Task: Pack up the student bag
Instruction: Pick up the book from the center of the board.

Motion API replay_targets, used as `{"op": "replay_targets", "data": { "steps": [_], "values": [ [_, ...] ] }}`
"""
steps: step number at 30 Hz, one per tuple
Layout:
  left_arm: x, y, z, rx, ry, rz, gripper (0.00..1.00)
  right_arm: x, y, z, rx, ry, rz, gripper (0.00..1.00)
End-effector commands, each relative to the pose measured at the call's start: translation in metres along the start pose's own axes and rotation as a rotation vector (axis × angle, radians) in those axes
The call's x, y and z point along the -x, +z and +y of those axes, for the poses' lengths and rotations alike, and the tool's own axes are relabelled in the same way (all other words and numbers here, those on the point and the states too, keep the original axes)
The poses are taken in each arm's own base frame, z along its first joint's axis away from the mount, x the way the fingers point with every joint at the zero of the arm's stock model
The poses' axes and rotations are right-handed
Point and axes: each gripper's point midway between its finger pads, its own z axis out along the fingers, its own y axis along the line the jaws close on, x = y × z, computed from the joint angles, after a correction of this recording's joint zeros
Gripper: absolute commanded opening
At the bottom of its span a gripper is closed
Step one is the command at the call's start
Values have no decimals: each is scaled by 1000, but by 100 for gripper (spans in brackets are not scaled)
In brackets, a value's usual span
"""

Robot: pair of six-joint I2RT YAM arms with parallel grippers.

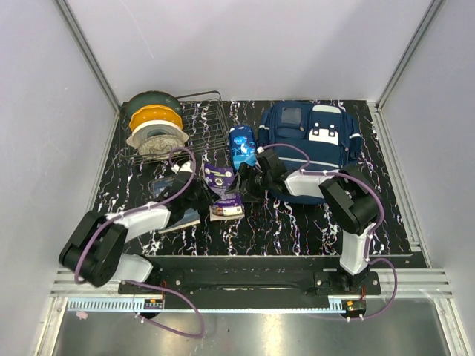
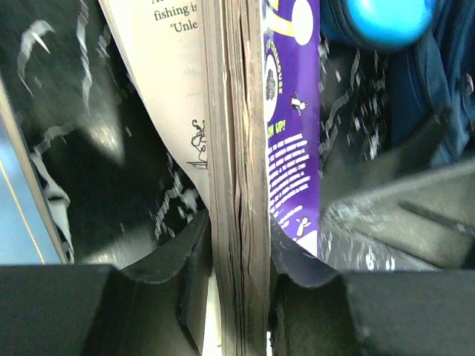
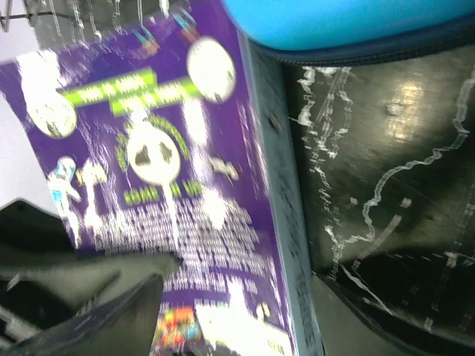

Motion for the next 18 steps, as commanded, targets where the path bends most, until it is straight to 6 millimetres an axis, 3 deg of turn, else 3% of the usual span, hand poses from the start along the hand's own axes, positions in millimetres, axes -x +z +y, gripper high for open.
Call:
{"op": "replay_targets", "data": {
  "steps": [1,2,9,11,13,14,16,18],
  "values": [
    [-27,-41,-40,-152,57,138,0,-27,-3,7,4,-50,54,88],
    [-16,-51,-52,-192,66,98,0,-27,-7,11,13,-53,47,89],
    [10,-86,-74,-239,121,15,0,-24,-23,37,100,-35,12,94],
    [12,-92,-80,-271,127,7,0,-26,-33,51,167,-22,16,92],
    [14,-95,-86,-304,137,-7,0,-21,-46,79,291,-5,-8,92],
    [14,-97,-89,-324,138,-10,0,-24,-50,79,314,12,-7,91],
    [17,-101,-97,-365,139,-29,0,-18,-68,104,433,6,-45,91],
    [19,-106,-106,-412,155,-34,0,-16,-78,112,470,-16,-66,90]
  ]
}}
